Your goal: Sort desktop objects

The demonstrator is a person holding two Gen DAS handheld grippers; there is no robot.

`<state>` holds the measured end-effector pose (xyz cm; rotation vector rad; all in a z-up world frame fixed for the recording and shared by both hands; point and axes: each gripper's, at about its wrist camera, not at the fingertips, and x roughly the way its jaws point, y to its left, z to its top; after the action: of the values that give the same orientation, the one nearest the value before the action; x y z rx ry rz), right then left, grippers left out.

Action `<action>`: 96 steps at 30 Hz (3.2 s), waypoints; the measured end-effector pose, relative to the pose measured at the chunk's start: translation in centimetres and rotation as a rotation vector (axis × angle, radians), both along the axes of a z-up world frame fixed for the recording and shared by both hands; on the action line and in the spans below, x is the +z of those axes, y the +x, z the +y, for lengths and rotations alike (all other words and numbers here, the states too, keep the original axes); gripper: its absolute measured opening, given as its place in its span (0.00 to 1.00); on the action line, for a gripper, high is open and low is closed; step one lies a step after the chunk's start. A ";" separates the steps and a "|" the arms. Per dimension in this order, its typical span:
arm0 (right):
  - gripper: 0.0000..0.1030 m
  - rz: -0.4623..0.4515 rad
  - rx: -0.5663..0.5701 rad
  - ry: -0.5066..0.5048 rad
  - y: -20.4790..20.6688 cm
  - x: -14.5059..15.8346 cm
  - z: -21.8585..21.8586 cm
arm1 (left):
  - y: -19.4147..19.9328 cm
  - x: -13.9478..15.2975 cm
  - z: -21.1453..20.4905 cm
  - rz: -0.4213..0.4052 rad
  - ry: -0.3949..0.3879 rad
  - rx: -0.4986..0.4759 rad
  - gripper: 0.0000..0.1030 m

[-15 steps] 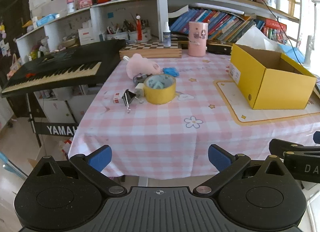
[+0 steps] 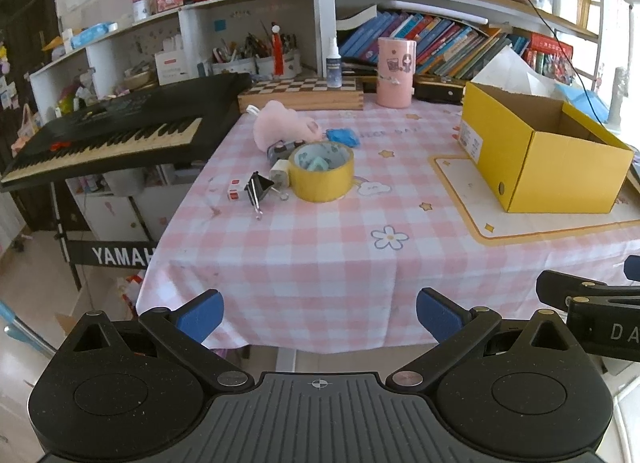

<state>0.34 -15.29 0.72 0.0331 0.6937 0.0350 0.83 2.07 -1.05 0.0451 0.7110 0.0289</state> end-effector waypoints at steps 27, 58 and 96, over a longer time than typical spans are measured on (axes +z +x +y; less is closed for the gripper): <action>0.78 0.022 0.020 0.000 0.8 -0.4 1.4 | 0.8 -0.4 0.9 0.002 -0.020 -0.047 0.99; 0.68 0.024 0.177 0.025 6.5 -0.8 5.1 | 4.4 -0.7 4.3 0.000 -0.026 0.068 0.98; 0.71 0.054 0.424 0.051 22.9 -1.6 6.0 | 20.2 -6.4 5.8 0.079 0.060 0.174 0.21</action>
<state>23.21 -9.25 -0.85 -0.0648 0.7441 0.4599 21.05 7.83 -7.48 0.0421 0.7920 0.2160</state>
